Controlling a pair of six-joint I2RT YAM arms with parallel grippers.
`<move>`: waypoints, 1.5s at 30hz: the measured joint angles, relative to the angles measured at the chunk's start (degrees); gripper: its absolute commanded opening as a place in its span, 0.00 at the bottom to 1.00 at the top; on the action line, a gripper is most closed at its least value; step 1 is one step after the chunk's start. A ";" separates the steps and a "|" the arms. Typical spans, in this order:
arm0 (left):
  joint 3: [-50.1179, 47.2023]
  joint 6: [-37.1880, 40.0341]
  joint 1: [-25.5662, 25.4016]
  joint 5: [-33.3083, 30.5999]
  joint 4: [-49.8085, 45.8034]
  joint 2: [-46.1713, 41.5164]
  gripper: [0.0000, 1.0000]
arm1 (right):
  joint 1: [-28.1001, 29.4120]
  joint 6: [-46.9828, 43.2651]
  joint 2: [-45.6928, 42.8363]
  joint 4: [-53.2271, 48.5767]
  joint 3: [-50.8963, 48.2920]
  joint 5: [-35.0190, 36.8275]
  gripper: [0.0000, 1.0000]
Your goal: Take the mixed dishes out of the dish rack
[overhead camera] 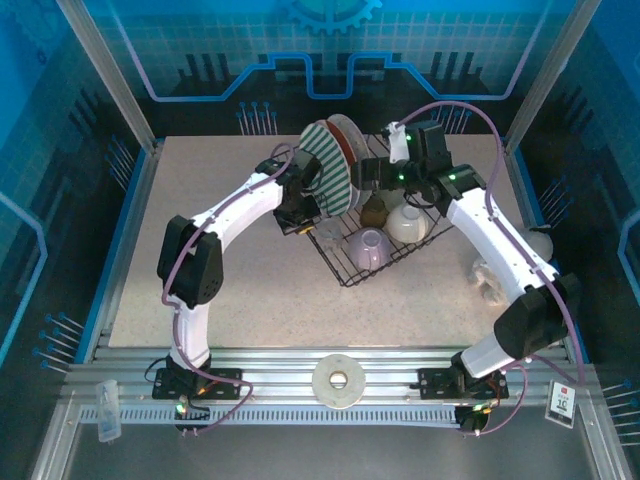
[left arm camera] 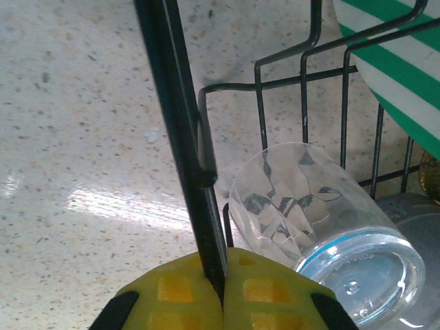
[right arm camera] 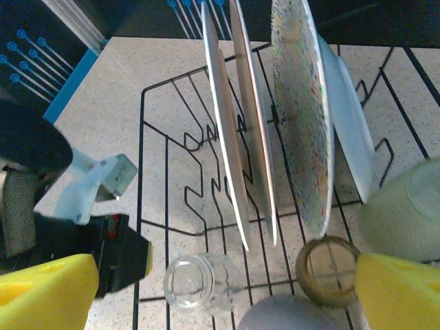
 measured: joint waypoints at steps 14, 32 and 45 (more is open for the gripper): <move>5.57 -0.76 -0.33 3.63 -0.76 4.02 0.00 | -4.76 4.17 4.09 -3.48 6.58 2.97 0.73; 3.08 9.77 0.31 1.36 -0.52 -1.27 0.99 | -9.46 4.09 16.04 -6.03 16.35 0.46 0.58; -12.61 12.55 5.55 5.57 6.03 -24.85 0.99 | -9.64 2.19 22.73 -7.06 23.80 -1.84 0.43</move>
